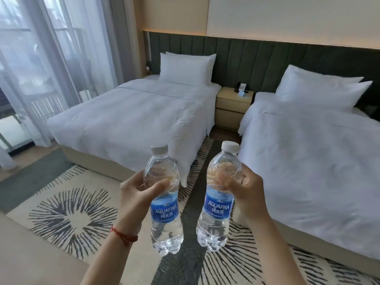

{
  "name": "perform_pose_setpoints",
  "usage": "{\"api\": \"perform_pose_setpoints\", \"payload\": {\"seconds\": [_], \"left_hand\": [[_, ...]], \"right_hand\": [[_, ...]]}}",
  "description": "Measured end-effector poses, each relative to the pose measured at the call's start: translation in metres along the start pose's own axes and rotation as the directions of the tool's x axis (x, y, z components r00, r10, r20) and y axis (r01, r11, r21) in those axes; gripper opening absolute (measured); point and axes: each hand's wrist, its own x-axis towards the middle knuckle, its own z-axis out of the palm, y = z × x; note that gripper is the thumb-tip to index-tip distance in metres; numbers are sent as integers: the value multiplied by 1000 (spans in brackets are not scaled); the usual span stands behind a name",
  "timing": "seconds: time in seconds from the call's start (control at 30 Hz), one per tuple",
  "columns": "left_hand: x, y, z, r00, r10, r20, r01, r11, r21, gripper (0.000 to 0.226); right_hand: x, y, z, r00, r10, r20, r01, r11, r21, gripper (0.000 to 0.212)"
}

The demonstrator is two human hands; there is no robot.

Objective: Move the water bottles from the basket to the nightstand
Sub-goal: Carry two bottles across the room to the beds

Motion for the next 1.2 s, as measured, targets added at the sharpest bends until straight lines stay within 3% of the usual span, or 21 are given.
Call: {"api": "perform_pose_setpoints", "payload": {"seconds": [0.1, 0.37, 0.77, 0.93, 1.07, 1.2], "left_hand": [[22, -10, 20, 998, -16, 60, 18, 1000, -23, 34], [109, -47, 84, 987, -22, 157, 28, 999, -38, 40], [288, -89, 212, 978, -41, 205, 58, 995, -80, 38], [363, -117, 250, 967, -41, 251, 59, 996, -66, 37], [434, -148, 277, 960, -40, 276, 63, 995, -74, 36], [520, -179, 307, 950, -15, 312, 43, 996, -84, 33]], "right_hand": [[14, 5, -19, 999, 2, -47, -3, 1000, -18, 34], [93, 40, -61, 981, 12, -193, -11, 1000, 4, 40], [286, 92, -135, 962, 43, -270, -63, 996, -66, 23], [360, 126, -153, 947, 52, -317, -82, 993, -83, 38], [427, 158, -157, 939, 69, -336, -108, 989, -100, 27], [511, 185, -156, 935, 63, -349, -107, 988, -110, 29]]}}
